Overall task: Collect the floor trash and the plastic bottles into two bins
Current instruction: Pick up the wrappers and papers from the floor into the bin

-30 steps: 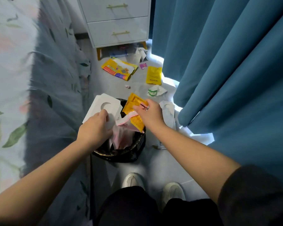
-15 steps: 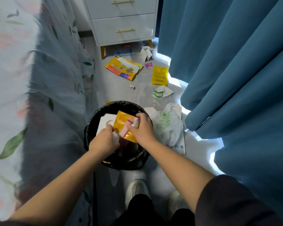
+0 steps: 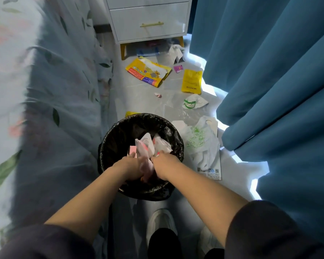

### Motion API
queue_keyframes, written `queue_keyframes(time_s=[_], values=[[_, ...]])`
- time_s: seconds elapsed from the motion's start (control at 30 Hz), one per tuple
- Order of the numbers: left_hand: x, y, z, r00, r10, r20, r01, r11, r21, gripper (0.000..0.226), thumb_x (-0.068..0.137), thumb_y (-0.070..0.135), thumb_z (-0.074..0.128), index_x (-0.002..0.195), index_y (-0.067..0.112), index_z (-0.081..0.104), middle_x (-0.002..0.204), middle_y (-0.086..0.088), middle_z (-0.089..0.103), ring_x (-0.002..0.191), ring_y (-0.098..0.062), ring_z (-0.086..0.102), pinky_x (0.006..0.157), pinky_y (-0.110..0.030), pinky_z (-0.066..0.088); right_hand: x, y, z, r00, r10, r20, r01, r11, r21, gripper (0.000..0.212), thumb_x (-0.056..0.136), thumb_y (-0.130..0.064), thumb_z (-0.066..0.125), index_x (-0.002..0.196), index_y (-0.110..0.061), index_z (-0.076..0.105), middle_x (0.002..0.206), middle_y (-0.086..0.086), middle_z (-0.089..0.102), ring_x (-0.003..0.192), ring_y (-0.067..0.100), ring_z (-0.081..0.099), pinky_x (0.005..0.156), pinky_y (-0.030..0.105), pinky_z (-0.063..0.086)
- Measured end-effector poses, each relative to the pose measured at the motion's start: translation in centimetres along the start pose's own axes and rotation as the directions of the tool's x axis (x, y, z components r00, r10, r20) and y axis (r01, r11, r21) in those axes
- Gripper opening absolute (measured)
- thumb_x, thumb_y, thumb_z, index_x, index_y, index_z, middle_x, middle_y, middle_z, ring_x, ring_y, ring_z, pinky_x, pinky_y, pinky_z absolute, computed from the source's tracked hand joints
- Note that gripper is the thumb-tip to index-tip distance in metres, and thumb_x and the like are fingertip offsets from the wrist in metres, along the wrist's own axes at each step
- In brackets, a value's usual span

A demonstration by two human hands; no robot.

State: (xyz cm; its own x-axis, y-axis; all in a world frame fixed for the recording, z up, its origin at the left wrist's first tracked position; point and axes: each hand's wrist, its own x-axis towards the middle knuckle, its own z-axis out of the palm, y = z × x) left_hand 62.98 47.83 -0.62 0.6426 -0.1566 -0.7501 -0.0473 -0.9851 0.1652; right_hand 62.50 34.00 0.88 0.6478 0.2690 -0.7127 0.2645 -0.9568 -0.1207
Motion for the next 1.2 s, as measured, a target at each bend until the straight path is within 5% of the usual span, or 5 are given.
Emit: queue_keyframes(time_s=[0.47, 0.6, 0.77, 0.9, 1.2], values=[[4.4, -0.4, 1.3, 0.993, 0.013, 0.119, -0.022, 0.997, 0.080, 0.057, 0.090, 0.031, 0.048, 0.143, 0.025, 0.028, 0.149, -0.010, 0.029, 0.134, -0.033, 0.036, 0.106, -0.048, 0.038, 3.8, 0.2, 0.1, 0.990, 0.028, 0.138, -0.023, 0.999, -0.035, 0.045, 0.093, -0.007, 0.051, 0.137, -0.002, 0.042, 0.139, 0.015, 0.044, 0.123, 0.032, 0.049, 0.094, 0.038, 0.045], [2.7, -0.1, 0.9, 1.000, 0.000, 0.014, -0.001, 0.997, 0.083, 0.059, 0.092, 0.032, 0.043, 0.145, 0.020, 0.021, 0.148, -0.012, 0.028, 0.137, -0.033, 0.029, 0.108, -0.050, 0.034, 2.4, 0.4, -0.8, 1.000, -0.025, 0.016, 0.026, 0.998, -0.064, 0.058, 0.088, -0.005, 0.059, 0.141, -0.004, 0.036, 0.142, 0.018, 0.034, 0.121, 0.033, 0.048, 0.079, 0.035, 0.046], [-1.4, 1.4, -1.1, 0.988, 0.004, -0.153, 0.019, 0.989, 0.145, 0.075, 0.094, 0.039, 0.047, 0.152, 0.021, 0.004, 0.159, -0.006, 0.009, 0.145, -0.027, 0.015, 0.108, -0.046, 0.034, -0.7, 1.7, -2.0, 0.970, -0.141, -0.197, 0.121, 0.987, -0.107, 0.054, 0.087, -0.004, 0.058, 0.137, -0.010, 0.042, 0.142, 0.015, 0.032, 0.128, 0.033, 0.037, 0.084, 0.040, 0.047], [-4.3, 4.4, -3.7, 0.944, 0.049, -0.328, 0.001, 0.989, 0.151, 0.064, 0.092, 0.037, 0.045, 0.149, 0.023, 0.017, 0.158, -0.007, 0.012, 0.142, -0.028, 0.021, 0.103, -0.046, 0.038, -5.1, 5.8, -4.0, 0.895, -0.234, -0.381, 0.253, 0.967, 0.000, 0.056, 0.090, -0.015, 0.055, 0.143, -0.018, 0.037, 0.148, 0.009, 0.031, 0.138, 0.028, 0.028, 0.102, 0.040, 0.041], [-2.4, 15.2, -6.7, 0.896, 0.248, -0.368, -0.144, 0.947, 0.287, 0.068, 0.092, 0.033, 0.045, 0.150, 0.022, 0.011, 0.155, -0.009, 0.018, 0.139, -0.030, 0.027, 0.106, -0.046, 0.034, -7.9, 19.0, -1.2, 0.947, 0.067, -0.313, 0.010, 0.971, 0.241, 0.066, 0.092, -0.021, 0.056, 0.150, -0.025, 0.025, 0.159, 0.006, 0.014, 0.146, 0.022, 0.017, 0.114, 0.034, 0.025]])
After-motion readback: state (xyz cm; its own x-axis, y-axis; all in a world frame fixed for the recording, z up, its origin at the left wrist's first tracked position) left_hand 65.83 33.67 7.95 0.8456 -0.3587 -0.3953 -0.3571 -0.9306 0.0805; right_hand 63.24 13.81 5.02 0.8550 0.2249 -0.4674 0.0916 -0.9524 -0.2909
